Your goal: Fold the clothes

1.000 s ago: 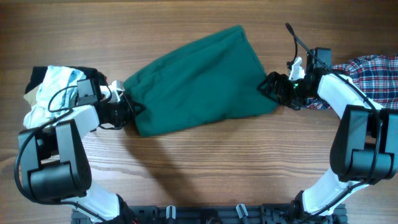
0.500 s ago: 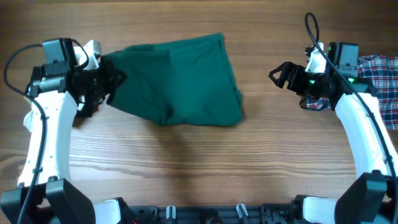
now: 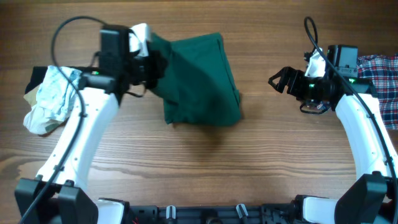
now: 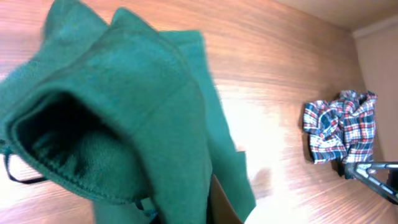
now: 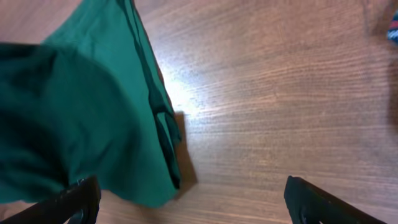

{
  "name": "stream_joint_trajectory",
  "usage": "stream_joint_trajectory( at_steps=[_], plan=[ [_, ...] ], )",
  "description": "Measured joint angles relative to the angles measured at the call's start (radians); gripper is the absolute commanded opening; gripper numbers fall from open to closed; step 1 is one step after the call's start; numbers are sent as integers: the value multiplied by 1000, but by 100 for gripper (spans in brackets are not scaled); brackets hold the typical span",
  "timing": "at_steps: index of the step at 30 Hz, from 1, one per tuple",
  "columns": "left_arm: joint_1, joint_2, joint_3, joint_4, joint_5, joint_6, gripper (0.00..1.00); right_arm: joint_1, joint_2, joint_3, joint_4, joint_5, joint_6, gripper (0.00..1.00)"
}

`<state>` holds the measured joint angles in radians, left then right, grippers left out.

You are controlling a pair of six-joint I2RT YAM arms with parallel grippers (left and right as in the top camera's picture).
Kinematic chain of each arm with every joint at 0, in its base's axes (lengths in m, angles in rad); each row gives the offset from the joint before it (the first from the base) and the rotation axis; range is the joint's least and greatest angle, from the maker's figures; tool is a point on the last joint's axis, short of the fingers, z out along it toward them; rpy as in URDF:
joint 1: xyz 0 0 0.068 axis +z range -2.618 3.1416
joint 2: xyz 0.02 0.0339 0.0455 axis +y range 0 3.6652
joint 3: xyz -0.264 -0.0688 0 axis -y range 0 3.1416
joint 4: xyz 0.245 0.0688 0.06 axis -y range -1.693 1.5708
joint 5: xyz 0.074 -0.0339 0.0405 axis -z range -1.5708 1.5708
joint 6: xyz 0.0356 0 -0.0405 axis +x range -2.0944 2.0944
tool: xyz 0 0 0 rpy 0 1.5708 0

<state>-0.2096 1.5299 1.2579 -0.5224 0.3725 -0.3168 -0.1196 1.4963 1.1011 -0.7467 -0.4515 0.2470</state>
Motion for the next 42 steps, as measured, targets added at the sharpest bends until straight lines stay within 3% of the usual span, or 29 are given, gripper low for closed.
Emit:
stream_joint_trajectory(
  at_steps=[7, 9, 13, 22, 26, 32, 34, 36, 42],
  plan=[
    [-170, 193, 6, 190, -88, -41, 4, 0, 0, 0, -49, -40, -33, 95],
    [-203, 273, 6, 215, -92, -45, 14, 0, 0, 0, -59, -49, -39, 95],
    [-258, 399, 17, 215, -100, -65, 49, 0, 0, 0, -68, -56, -43, 95],
    [-311, 415, 310, 88, -91, -67, 55, 0, 0, 0, -69, -58, -44, 95],
    [-310, 415, 327, 27, -92, -66, 53, 0, 0, 0, -71, -58, -51, 95],
    [-266, 415, 326, -166, -161, -63, 63, 1, 0, 0, -85, -59, -97, 95],
    [-211, 415, 326, -232, -175, -60, 71, 14, 0, 0, -93, -59, -109, 97],
    [-170, 415, 326, -260, -196, -39, 76, 36, 0, 0, -105, -61, -113, 99],
    [-69, 437, 327, -261, -263, 1, 77, 117, 0, 0, -131, -64, -93, 99]
  ],
)
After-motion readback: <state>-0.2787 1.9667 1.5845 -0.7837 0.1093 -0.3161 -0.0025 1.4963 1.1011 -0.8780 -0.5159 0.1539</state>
